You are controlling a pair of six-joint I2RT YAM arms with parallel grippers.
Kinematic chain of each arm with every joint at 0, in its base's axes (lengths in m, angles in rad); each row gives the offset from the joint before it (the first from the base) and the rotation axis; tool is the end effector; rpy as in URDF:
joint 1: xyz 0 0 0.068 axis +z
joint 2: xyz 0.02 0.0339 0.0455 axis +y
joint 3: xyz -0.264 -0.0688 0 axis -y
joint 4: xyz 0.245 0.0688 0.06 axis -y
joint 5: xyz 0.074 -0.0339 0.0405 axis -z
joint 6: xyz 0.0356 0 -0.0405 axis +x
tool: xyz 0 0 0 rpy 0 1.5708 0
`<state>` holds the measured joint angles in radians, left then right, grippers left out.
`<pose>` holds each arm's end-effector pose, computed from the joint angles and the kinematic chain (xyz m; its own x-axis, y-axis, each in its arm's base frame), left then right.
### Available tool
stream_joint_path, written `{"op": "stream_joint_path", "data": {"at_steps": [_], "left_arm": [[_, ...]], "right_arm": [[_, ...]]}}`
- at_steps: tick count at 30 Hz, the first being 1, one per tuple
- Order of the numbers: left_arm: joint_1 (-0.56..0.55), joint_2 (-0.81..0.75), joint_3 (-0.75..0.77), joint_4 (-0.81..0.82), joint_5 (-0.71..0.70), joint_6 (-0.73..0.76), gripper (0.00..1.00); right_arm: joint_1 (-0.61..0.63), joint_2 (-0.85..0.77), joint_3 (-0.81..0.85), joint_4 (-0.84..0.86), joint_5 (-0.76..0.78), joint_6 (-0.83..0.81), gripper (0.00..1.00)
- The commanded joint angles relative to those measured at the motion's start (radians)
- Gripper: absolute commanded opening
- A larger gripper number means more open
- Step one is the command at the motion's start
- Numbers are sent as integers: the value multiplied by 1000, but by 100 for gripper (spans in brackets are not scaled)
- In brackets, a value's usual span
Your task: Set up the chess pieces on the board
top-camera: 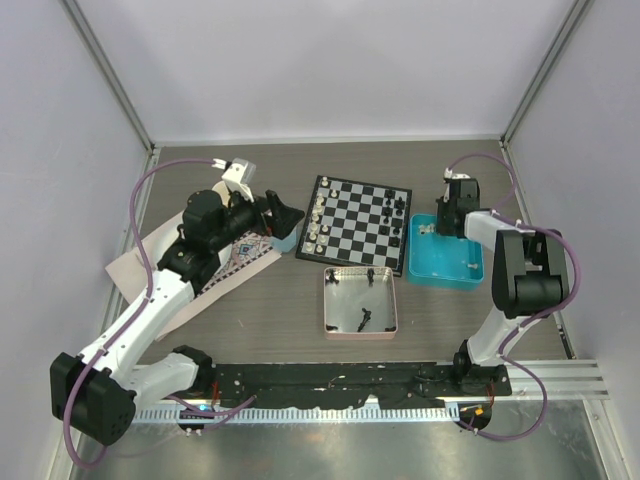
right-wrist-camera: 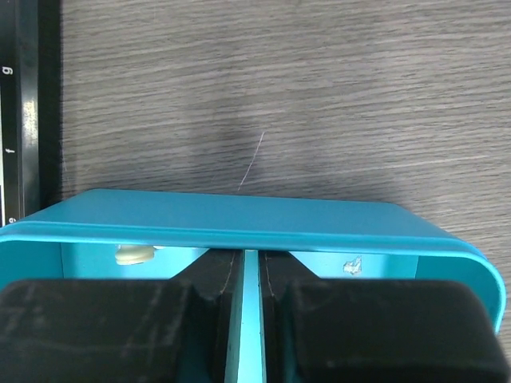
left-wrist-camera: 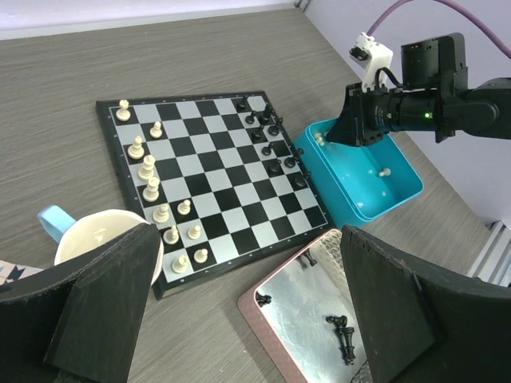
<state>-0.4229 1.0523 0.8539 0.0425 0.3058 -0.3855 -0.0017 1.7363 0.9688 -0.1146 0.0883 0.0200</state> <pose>0.2216 -0.1115 0.3366 -0.3803 -0.2220 -0.8978 0.5607 0.7166 -0.4148 0.3510 -0.0037 0.1624 -0.7708 0.0212 -0.6368 0.0732 0.9958 -0.0554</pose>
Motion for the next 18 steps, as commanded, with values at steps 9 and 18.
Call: {"op": "stream_joint_path", "data": {"at_steps": [9,18], "left_arm": [[1,54,5,180,323,-19,99],[-8,71,-3,212,368,-32,99]], "right_arm": [[-9,-216,-70,-118,-233,-214,4],[-9,-135,24,-474,-367,-531,6]]}}
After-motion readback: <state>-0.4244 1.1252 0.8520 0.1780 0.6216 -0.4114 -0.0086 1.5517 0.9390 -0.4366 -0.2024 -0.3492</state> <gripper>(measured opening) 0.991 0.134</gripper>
